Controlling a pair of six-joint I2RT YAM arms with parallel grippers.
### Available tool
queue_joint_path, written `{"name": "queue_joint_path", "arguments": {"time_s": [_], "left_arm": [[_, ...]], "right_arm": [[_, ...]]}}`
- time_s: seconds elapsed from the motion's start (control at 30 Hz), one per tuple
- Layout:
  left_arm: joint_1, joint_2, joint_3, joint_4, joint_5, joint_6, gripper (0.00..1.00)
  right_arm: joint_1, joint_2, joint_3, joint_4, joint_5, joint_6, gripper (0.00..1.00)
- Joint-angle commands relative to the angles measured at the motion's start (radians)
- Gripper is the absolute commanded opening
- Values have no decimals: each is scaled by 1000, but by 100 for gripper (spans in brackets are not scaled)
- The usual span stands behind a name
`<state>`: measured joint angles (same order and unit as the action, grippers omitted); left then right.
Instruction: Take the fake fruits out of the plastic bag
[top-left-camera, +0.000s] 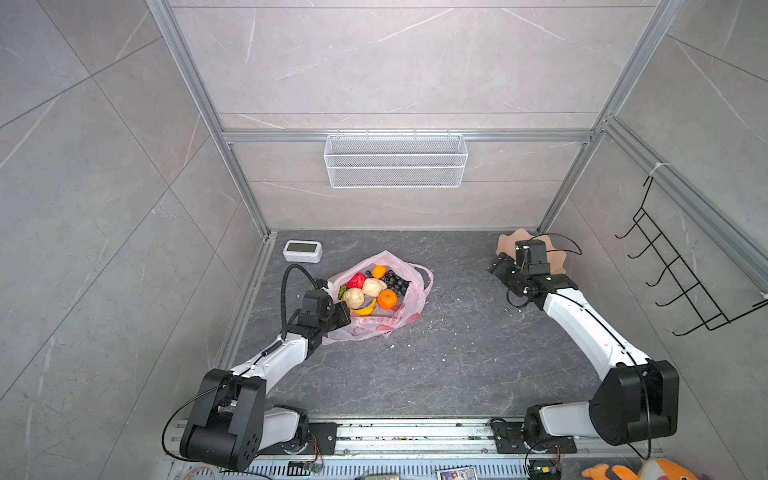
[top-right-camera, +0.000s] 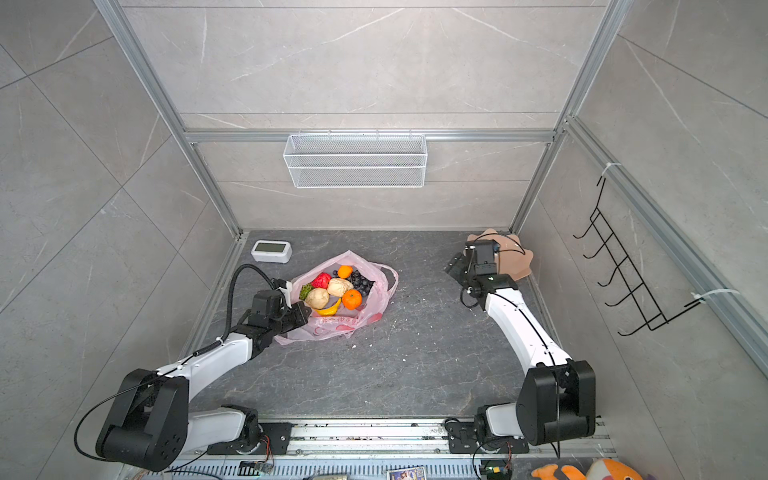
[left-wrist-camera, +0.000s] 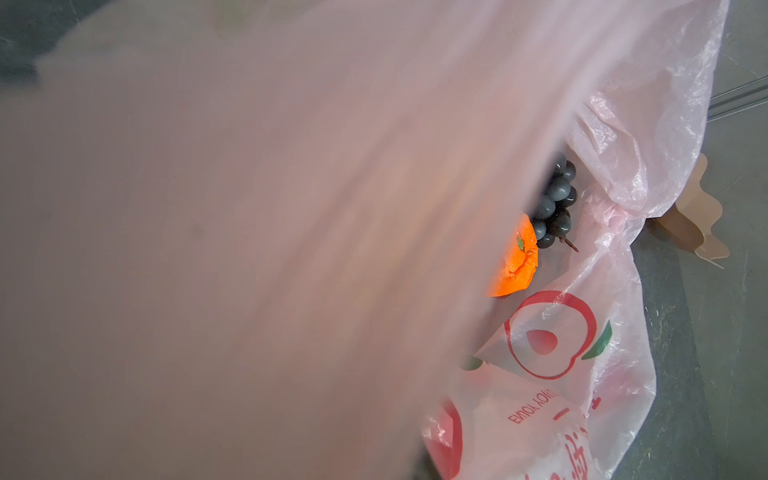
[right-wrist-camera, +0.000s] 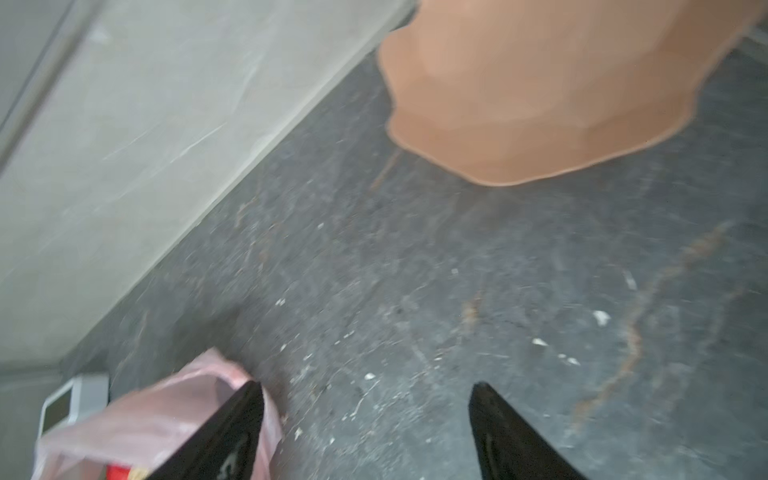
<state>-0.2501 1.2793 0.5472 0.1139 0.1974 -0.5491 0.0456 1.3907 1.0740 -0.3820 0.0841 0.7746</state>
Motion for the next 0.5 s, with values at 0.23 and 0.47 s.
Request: {"name": "queue_joint_path", "arguments": {"time_s": [0.23, 0.47], "left_arm": [[-1, -41, -3, 35, 27, 14, 0], [0, -24, 2, 36, 37, 14, 0]], "right_arm": [[-186, 135, -51, 134, -43, 215, 76], [-256, 247, -40, 186, -70, 329, 75]]}}
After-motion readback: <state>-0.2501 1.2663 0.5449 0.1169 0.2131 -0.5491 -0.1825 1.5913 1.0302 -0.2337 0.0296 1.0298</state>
